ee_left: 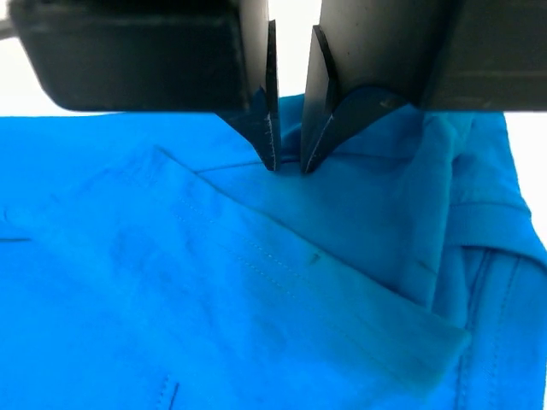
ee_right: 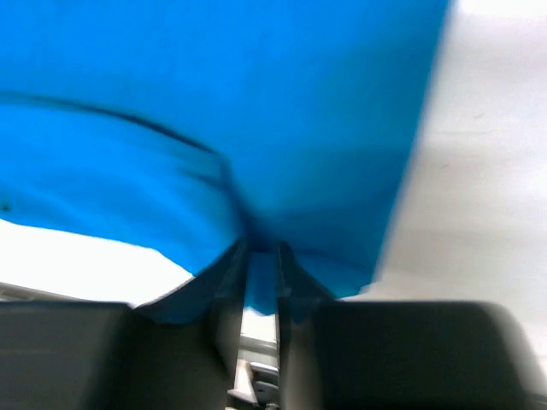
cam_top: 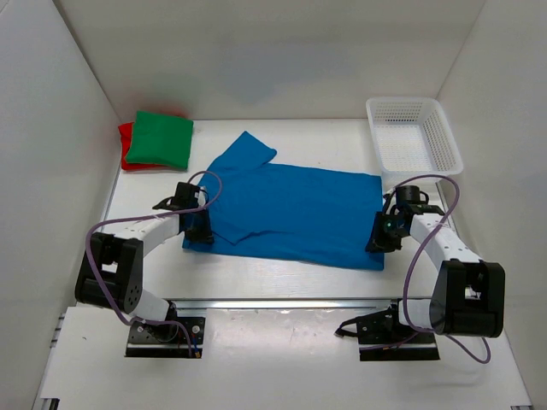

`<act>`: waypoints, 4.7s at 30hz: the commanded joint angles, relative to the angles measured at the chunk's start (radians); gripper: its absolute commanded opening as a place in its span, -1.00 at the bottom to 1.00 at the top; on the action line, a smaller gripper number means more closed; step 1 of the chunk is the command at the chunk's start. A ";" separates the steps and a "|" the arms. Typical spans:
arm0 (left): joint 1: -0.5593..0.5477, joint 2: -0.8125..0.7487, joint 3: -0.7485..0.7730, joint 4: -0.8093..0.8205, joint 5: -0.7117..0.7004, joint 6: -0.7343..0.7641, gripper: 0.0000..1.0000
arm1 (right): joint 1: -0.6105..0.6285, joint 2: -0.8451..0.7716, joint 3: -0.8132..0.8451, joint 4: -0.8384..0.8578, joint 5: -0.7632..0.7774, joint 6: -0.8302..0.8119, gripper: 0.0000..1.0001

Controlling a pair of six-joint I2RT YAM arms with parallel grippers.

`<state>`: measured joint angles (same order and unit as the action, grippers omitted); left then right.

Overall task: Fold and stack the t-shirts
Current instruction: Fold the flattened tshirt in 1/3 of the way, then grap the side of the flattened tshirt furthest away from the robot with both arms

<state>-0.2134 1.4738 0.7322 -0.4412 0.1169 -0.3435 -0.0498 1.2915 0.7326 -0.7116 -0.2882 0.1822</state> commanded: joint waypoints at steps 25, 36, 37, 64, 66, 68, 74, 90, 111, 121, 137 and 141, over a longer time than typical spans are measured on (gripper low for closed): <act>-0.003 -0.264 0.035 -0.036 -0.123 -0.049 -0.67 | 0.209 0.218 0.165 0.349 -0.003 0.092 -0.64; -0.080 0.026 0.073 -0.065 -0.249 -0.053 -0.90 | 0.252 0.419 0.240 0.330 0.034 0.082 -0.76; -0.060 0.042 0.061 -0.077 -0.253 -0.033 -0.95 | 0.266 0.433 0.243 0.322 0.026 0.070 -0.77; 0.002 -0.414 0.036 -0.335 -0.177 -0.032 -0.91 | 0.331 0.319 0.205 0.287 0.041 0.025 -0.46; 0.026 -0.431 0.105 -0.321 -0.154 -0.005 -0.77 | 0.334 0.299 0.235 0.284 0.049 0.022 -0.42; 0.031 -0.405 0.160 -0.271 -0.149 0.009 -0.63 | 0.321 0.270 0.261 0.296 0.085 0.028 -0.37; 0.055 -0.074 0.364 -0.111 -0.066 0.099 -0.05 | 0.288 0.371 0.474 0.253 0.153 0.022 -0.24; 0.101 0.943 1.472 -0.183 -0.105 0.135 0.27 | 0.209 0.591 0.685 0.210 0.337 0.079 0.08; 0.112 1.129 1.633 -0.468 0.023 0.113 -1.00 | 0.136 0.792 0.827 0.208 0.345 0.209 0.46; 0.131 1.022 1.524 -0.456 0.046 0.141 -1.00 | 0.145 0.956 1.005 0.100 0.393 0.238 0.42; 0.172 0.814 1.442 -0.421 0.105 0.163 -1.00 | 0.154 0.919 1.085 0.077 0.399 0.143 -1.00; 0.192 0.656 1.293 -0.366 0.119 0.173 -1.00 | 0.176 0.813 1.013 0.107 0.403 0.115 -1.00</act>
<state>-0.0387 2.3348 2.0827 -0.8585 0.2024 -0.1947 0.1120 2.2272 1.7729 -0.6243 0.0891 0.3347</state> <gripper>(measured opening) 0.016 0.007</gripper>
